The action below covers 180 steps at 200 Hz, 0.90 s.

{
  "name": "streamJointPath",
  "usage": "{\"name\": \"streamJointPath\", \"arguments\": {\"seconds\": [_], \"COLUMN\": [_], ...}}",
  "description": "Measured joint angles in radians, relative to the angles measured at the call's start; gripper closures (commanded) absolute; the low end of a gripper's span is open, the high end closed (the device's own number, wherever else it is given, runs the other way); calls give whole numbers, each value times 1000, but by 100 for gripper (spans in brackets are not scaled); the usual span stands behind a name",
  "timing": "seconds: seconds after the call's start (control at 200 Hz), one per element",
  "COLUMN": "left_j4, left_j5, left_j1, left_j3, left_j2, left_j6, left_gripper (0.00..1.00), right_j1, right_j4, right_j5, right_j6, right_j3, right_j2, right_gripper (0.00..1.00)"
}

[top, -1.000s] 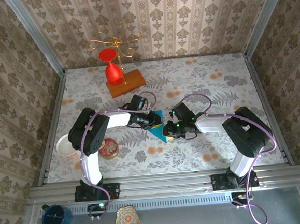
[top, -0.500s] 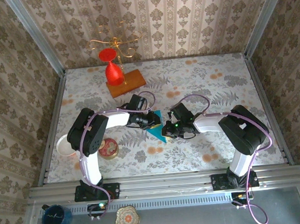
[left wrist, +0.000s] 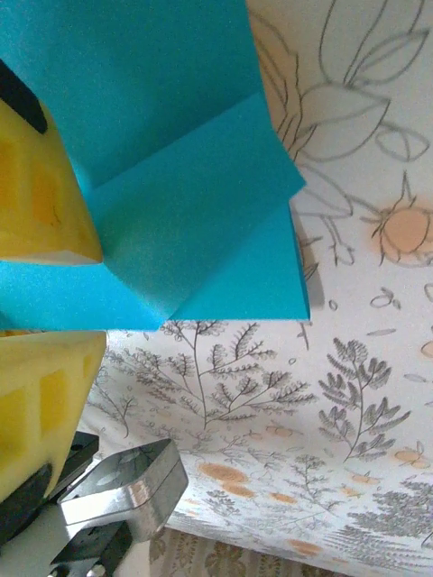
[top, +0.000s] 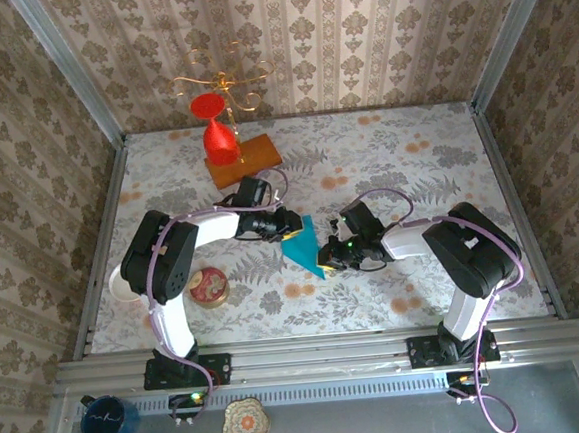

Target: Fold a paper plane with a square sheet of paper (pick it up from the middle)

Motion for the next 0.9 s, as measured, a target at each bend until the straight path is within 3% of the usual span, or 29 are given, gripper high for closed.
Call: {"name": "streamJointPath", "arguments": {"seconds": [0.45,0.9], "left_j4": [-2,-2], "left_j5": [12,7], "left_j1": [-8,-8], "left_j3": [3,3], "left_j2": [47,47], "left_j6": [21,21], "left_gripper": [73,74], "right_j1": [-6,-10], "right_j4": [11,-42], "right_j5": [-29,-32], "right_j6": [0,4], "right_j3": [1,63], "right_j2": [0,32], "right_gripper": [81,80]}}
